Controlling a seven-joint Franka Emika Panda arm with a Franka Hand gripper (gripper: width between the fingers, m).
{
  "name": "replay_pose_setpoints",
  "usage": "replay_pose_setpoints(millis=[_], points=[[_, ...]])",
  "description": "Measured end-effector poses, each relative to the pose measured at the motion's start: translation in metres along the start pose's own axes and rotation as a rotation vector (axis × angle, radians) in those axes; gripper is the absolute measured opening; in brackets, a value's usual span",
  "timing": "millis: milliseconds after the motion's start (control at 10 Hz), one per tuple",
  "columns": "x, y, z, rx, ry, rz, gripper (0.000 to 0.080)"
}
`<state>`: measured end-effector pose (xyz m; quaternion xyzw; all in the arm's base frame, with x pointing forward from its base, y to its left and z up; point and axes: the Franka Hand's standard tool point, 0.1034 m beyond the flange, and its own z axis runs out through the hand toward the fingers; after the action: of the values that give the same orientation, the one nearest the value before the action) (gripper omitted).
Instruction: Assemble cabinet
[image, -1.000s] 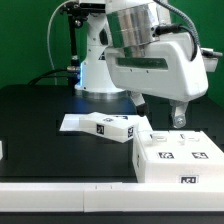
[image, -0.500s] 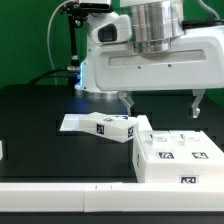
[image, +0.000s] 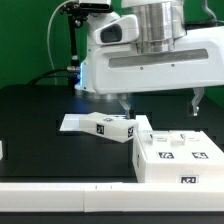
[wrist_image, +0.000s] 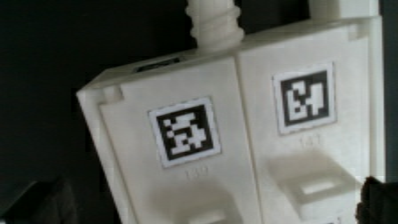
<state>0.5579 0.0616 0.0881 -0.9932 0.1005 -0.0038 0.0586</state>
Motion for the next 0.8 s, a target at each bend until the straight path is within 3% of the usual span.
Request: replay_pose_setpoints(millis=[100,500,800], points=[[-0.005,-0.006,0.003,-0.024,0.005,-0.02,0.0797],[-0.006,-0.004,0.003,-0.032,0.012,-0.031,0.0797],[-0.037,-0.005,0.018,-0.058,0.058,-0.024,0.0797]])
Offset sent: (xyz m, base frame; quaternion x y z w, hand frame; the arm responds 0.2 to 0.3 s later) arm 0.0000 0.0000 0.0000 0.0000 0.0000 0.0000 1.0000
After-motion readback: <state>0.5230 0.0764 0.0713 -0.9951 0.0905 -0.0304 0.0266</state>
